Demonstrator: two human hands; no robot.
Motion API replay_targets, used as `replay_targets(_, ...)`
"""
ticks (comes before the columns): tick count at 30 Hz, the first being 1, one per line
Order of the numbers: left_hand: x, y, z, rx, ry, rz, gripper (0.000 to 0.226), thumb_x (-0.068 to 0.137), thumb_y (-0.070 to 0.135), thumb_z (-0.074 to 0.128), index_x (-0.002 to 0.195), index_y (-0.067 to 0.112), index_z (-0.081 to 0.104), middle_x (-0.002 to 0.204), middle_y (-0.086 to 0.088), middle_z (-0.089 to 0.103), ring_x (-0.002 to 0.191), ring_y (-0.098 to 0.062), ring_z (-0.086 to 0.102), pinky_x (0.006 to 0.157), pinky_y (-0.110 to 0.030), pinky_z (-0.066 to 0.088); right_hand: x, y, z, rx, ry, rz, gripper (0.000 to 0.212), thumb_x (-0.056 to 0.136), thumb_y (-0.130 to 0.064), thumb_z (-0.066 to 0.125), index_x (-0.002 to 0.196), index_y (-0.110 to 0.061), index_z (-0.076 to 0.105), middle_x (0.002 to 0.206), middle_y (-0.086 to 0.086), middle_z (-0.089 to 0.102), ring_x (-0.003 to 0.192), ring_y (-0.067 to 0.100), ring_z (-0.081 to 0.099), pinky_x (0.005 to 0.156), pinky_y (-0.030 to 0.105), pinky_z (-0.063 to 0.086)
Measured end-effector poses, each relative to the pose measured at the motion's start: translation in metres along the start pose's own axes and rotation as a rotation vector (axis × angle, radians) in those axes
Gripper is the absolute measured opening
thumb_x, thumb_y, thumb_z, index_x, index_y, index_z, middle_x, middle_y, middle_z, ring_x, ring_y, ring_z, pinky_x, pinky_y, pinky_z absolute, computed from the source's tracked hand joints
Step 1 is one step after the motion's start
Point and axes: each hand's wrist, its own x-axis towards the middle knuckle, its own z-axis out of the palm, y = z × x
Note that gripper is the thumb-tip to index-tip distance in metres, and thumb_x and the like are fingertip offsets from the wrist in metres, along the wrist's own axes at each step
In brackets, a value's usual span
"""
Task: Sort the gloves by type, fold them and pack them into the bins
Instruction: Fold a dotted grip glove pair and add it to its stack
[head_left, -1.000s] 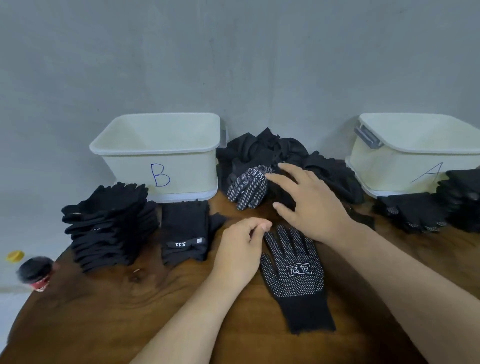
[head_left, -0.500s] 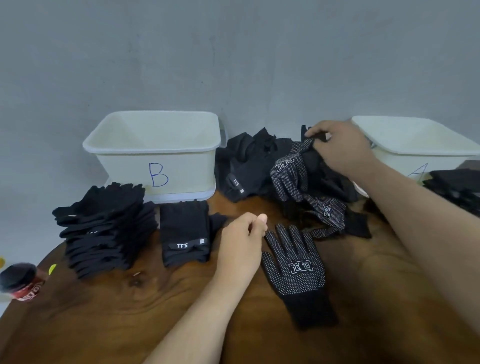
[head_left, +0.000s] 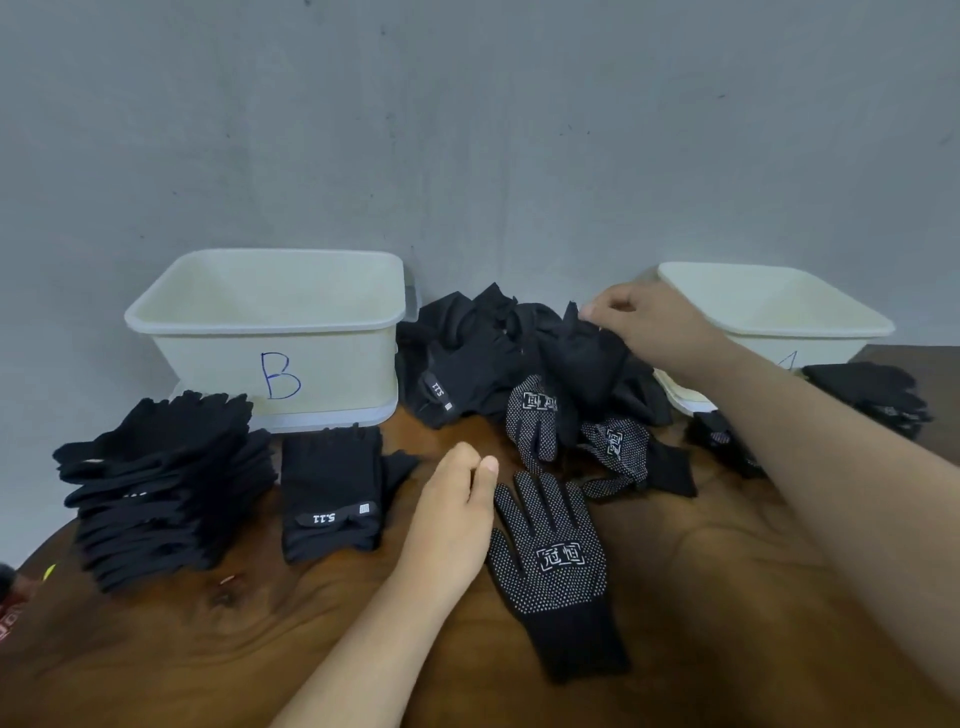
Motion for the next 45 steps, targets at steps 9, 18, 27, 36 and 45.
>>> replay_targets(9, -0.002, -0.001, 0.000, -0.035, 0.040, -0.012, 0.054, 0.108, 0.048, 0.051, 0.070, 0.010, 0.050, 0.061, 0.007, 0.052, 0.061, -0.008, 0.048, 0.063, -0.029, 0.040, 0.009, 0.014, -0.012, -0.411, 0.014, -0.019, 0.043, 0.088, 0.005, 0.049, 0.103, -0.026, 0.073, 0.102, 0.000, 0.071, 0.079, 0.022, 0.062, 0.064, 0.030, 0.041)
replay_targets(18, 0.002, -0.005, 0.001, -0.053, 0.057, -0.025, 0.034, 0.109, 0.040, 0.055, 0.080, 0.026, 0.067, 0.082, 0.015, 0.072, 0.083, -0.001, 0.067, 0.075, -0.017, 0.048, 0.034, 0.016, 0.055, -0.560, -0.234, -0.239, 0.033, 0.105, -0.008, 0.052, 0.126, -0.019, 0.075, 0.133, 0.001, 0.071, 0.124, 0.022, 0.063, 0.102, 0.027, 0.043)
replay_targets(27, 0.001, -0.001, -0.002, -0.010, 0.091, -0.032, 0.034, 0.108, 0.041, 0.055, 0.081, 0.022, 0.050, 0.072, 0.008, 0.056, 0.071, -0.007, 0.053, 0.065, -0.021, 0.039, 0.070, 0.019, 0.088, -0.853, -0.307, -0.202, 0.023, 0.095, -0.018, 0.061, 0.098, -0.037, 0.073, 0.112, -0.013, 0.072, 0.111, 0.023, 0.067, 0.098, 0.044, 0.053)
replay_targets(36, 0.003, -0.002, -0.001, -0.067, 0.123, -0.032, 0.046, 0.110, 0.043, 0.047, 0.078, 0.009, 0.049, 0.075, -0.007, 0.059, 0.077, -0.020, 0.058, 0.077, -0.041, 0.048, 0.086, -0.027, 0.022, -0.155, 0.068, -0.097, 0.006, 0.099, -0.018, 0.065, 0.101, -0.023, 0.068, 0.099, -0.002, 0.074, 0.093, 0.019, 0.067, 0.078, 0.030, 0.049)
replay_targets(45, 0.001, -0.001, -0.001, -0.012, 0.088, 0.003, 0.049, 0.108, 0.045, 0.050, 0.070, 0.014, 0.053, 0.077, 0.002, 0.056, 0.075, -0.012, 0.056, 0.073, -0.029, 0.045, 0.060, -0.095, -0.048, 0.524, 0.111, -0.053, 0.005, 0.110, -0.015, 0.050, 0.112, -0.018, 0.054, 0.107, 0.005, 0.082, 0.083, 0.023, 0.073, 0.075, 0.043, 0.066)
